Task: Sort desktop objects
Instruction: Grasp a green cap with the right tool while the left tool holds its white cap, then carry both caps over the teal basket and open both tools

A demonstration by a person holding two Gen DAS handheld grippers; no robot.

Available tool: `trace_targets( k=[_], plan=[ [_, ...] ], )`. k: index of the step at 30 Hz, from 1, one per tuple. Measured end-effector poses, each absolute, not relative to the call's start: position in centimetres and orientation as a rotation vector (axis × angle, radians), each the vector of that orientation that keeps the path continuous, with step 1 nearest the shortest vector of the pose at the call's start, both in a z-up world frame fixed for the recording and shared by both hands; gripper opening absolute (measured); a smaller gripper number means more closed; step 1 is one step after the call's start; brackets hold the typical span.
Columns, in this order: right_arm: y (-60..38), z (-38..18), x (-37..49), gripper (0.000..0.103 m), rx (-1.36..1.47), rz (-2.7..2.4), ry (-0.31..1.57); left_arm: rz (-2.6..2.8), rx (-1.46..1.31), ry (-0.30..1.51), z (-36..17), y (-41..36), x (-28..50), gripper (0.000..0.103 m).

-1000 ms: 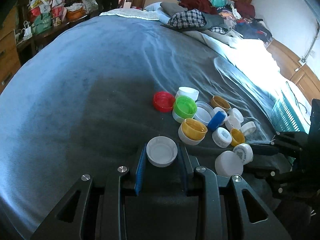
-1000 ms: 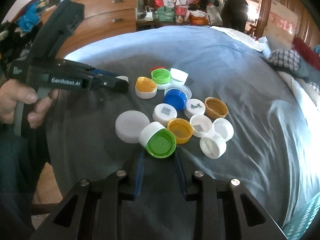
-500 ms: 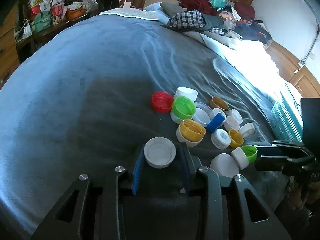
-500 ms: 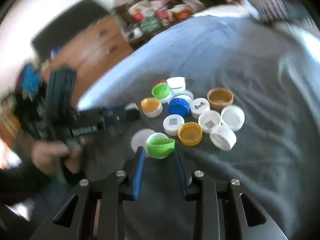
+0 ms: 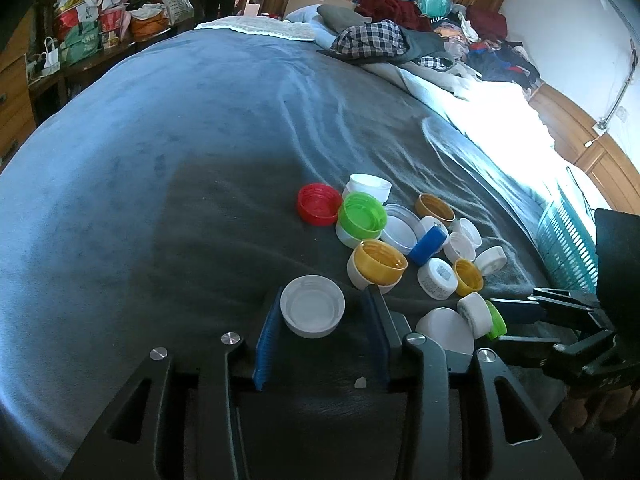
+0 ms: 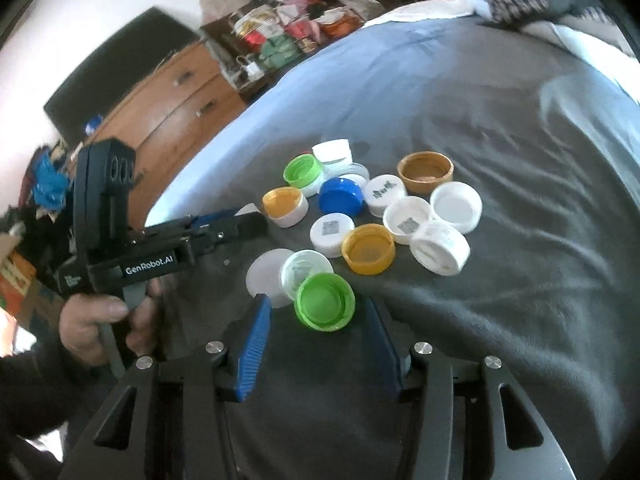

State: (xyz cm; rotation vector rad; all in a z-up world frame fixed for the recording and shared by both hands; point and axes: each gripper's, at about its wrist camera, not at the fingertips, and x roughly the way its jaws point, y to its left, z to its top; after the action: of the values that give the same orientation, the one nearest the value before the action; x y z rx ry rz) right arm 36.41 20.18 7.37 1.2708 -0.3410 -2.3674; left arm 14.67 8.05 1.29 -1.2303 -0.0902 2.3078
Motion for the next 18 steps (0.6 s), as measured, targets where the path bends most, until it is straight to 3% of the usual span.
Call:
trace_targets(
  k=[1,4,6,8,18],
  plan=[
    [20.1,7.4,36.3,0.052,1.274,-2.369,-0.325,2.307,-1.230,-0.093,1.3,8.0,14.7,0.035],
    [20.2,7.7,36.4,0.034,1.270,-2.373,-0.326,2.306,-1.229,-0.091,1.3,8.0,14.6,0.035],
    [20.3,8.1,36.8,0.034,1.255,-2.386,-0.317,2.310,-1.225,-0.075,1.4,8.1,14.6,0.035],
    [20.4,8.7,37.4,0.034,1.236,-2.403,-0.326,2.332,-1.216,-0.037,1.5,8.3,14.8,0.025],
    [22.9,15.0,41.9,0.034,1.147,-2.615,-0.231,2.393,-1.131,0.011,4.5,8.6,16.7,0.025]
  ],
)
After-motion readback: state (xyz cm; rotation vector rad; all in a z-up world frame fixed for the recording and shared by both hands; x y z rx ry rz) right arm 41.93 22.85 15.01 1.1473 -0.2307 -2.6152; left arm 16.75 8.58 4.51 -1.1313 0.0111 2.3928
